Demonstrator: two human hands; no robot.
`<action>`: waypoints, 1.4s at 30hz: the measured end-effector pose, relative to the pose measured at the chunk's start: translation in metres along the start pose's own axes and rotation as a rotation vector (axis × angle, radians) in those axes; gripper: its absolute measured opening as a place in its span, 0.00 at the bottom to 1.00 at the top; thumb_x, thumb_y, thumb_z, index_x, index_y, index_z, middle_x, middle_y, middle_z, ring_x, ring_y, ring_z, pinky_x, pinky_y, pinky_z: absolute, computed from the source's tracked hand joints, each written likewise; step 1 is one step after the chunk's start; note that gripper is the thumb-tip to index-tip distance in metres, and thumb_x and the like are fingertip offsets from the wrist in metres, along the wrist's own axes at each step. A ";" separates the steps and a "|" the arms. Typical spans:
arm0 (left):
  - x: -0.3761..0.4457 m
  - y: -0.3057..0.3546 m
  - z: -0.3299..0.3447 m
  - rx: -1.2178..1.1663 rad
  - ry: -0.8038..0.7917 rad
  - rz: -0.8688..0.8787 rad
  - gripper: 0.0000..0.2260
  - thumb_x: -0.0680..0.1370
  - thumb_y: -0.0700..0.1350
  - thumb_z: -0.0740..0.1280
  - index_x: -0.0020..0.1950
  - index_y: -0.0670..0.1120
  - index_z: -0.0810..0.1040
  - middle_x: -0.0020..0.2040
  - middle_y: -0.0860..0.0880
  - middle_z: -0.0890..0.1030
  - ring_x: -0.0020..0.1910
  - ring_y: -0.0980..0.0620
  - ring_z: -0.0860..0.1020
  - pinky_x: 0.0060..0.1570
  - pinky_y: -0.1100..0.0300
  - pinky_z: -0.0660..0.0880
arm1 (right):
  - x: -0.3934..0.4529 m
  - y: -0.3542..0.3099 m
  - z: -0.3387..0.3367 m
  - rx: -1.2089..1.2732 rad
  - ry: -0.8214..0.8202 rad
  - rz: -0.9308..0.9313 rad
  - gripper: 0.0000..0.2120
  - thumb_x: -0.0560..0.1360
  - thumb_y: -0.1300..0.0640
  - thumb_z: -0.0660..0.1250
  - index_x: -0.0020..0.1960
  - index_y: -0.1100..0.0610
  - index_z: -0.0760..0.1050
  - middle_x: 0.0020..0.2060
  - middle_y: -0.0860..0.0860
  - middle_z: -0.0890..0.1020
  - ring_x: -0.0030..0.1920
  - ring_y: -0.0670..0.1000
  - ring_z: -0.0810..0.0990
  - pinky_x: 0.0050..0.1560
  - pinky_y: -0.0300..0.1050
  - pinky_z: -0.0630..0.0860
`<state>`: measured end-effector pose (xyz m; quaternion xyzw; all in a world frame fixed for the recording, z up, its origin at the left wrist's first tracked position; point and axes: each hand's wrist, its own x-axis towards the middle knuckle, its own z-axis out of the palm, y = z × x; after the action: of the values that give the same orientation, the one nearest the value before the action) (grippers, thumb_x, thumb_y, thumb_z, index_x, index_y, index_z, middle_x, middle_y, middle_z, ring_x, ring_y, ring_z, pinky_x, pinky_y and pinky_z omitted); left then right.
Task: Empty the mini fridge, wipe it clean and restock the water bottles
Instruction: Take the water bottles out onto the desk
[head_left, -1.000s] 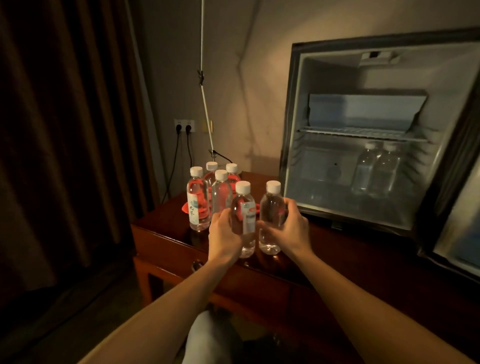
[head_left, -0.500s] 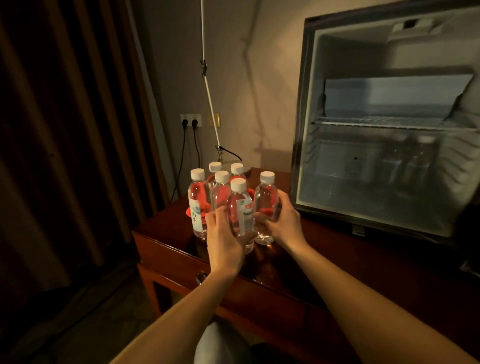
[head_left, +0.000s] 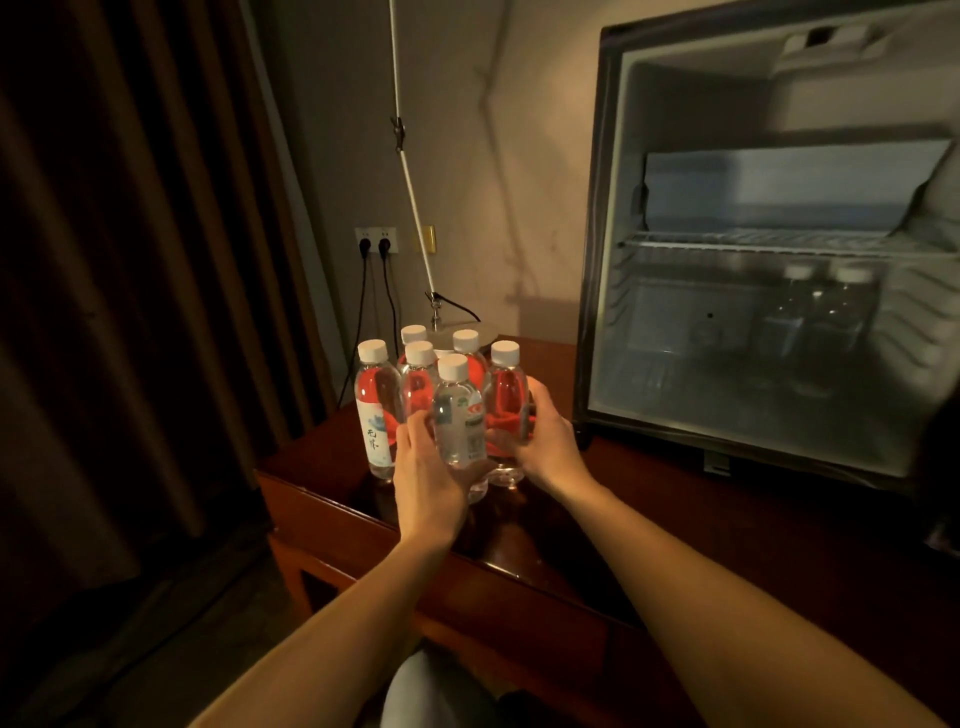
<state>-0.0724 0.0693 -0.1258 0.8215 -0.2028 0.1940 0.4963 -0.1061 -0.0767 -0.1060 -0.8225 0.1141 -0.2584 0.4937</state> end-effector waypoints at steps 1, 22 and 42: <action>-0.001 0.000 -0.001 0.011 -0.010 -0.005 0.38 0.61 0.51 0.83 0.64 0.48 0.66 0.58 0.52 0.73 0.56 0.53 0.74 0.52 0.52 0.77 | -0.002 0.001 -0.003 -0.018 -0.008 0.006 0.40 0.65 0.50 0.79 0.72 0.47 0.64 0.58 0.46 0.80 0.58 0.45 0.78 0.56 0.39 0.72; -0.040 0.136 0.095 0.050 -0.374 0.259 0.23 0.69 0.54 0.77 0.57 0.49 0.71 0.55 0.51 0.77 0.55 0.50 0.77 0.53 0.52 0.76 | -0.063 0.026 -0.219 -0.487 0.355 0.247 0.43 0.69 0.45 0.76 0.76 0.58 0.59 0.68 0.58 0.71 0.69 0.58 0.68 0.65 0.50 0.68; 0.085 0.237 0.333 -0.103 -0.645 0.300 0.22 0.69 0.47 0.76 0.60 0.44 0.75 0.58 0.44 0.80 0.57 0.44 0.79 0.54 0.49 0.78 | 0.106 0.116 -0.314 -0.375 0.734 0.330 0.41 0.72 0.50 0.65 0.79 0.53 0.47 0.75 0.57 0.60 0.73 0.61 0.62 0.67 0.53 0.65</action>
<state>-0.0869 -0.3410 -0.0507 0.7756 -0.4767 -0.0151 0.4136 -0.1786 -0.4168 -0.0551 -0.7223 0.4566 -0.4258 0.2975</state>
